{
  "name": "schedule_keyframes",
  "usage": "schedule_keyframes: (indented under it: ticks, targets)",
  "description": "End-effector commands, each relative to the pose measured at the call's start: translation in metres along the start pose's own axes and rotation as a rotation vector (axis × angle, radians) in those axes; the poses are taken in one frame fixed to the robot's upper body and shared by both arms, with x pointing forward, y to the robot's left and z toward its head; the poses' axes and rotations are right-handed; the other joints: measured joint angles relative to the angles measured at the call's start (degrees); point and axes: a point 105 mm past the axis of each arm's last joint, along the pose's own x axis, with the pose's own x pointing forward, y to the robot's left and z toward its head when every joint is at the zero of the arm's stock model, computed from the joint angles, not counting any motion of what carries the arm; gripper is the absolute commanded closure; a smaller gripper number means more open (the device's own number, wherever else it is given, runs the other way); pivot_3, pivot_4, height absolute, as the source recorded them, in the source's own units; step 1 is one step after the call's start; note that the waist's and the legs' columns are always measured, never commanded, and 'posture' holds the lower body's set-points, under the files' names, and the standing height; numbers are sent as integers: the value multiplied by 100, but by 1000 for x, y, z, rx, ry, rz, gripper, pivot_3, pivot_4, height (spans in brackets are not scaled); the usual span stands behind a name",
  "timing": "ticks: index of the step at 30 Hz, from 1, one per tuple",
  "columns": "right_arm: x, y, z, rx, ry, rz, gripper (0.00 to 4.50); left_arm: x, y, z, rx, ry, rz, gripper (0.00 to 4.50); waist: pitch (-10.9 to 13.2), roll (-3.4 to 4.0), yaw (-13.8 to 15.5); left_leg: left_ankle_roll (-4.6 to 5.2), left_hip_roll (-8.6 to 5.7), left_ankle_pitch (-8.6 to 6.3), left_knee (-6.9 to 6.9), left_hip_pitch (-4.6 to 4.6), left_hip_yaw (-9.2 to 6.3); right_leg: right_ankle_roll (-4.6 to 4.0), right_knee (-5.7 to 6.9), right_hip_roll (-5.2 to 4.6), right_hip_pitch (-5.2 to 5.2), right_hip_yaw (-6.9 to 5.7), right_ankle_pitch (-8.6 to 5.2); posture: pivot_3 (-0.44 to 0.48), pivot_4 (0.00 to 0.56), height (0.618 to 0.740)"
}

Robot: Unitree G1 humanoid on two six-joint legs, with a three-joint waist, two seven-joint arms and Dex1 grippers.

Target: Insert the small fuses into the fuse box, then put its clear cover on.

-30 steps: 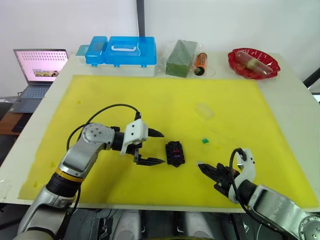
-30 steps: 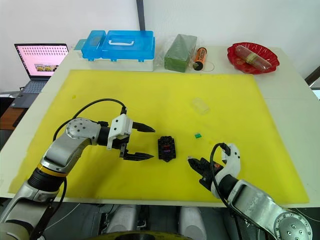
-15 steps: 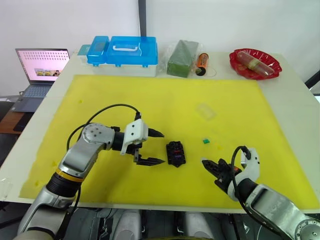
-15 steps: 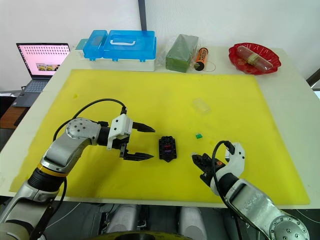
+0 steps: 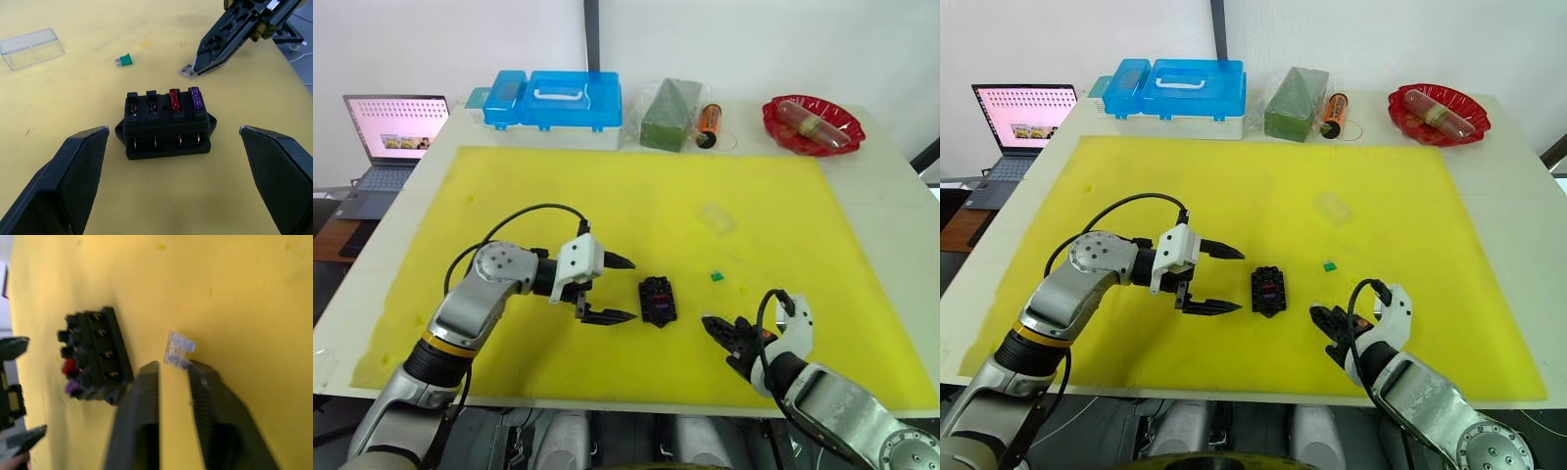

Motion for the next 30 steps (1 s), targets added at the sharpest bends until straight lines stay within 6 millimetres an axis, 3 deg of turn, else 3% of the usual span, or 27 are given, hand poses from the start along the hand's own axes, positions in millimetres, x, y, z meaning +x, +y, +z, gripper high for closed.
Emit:
schedule_keyframes:
  ticks: [1, 4, 7, 15, 22, 30]
  targets:
    - [-11, 21, -14, -111, 101, 116, 2122, 2, 0, 10, 43, -26, -3, 0, -1, 1, 0, 0, 0, 0, 0, 0, 0, 0, 0, 0, 0, 0, 0, 0, 150, 740]
    - [-17, 33, -13, -209, 132, 214, 1072, 3, 2, 10, 43, -27, 1, 0, -1, 0, 3, 0, 0, 0, 0, 0, -1, 1, 0, 1, 1, -1, 1, 0, 150, 740]
    - [-21, 38, 2, -351, 150, 270, 31, 3, 4, 10, 45, -27, 4, 0, -1, 0, 3, 0, 0, 0, 1, 0, -1, 2, -1, 2, 1, -1, 2, 0, 150, 740]
    - [-31, 30, 47, -744, 377, 336, 31, 2, 6, 10, 54, -28, 5, 0, 0, -2, 14, 2, -1, -1, 4, 0, -3, 1, -6, 4, 5, -4, 2, 0, 150, 740]
    - [-21, 13, 77, -834, 565, 315, 31, 2, 6, 11, 67, -26, -15, 0, 1, 0, -9, 4, -2, -2, 5, -8, 0, -1, -10, 1, -4, -5, 1, 0, 150, 740]
    - [4, 15, 81, -860, 706, 350, 31, -2, -1, 13, 59, -21, -66, 0, 1, 1, 9, 4, 0, -2, 3, -13, 0, 3, -6, 1, -14, -8, 4, 0, 150, 740]
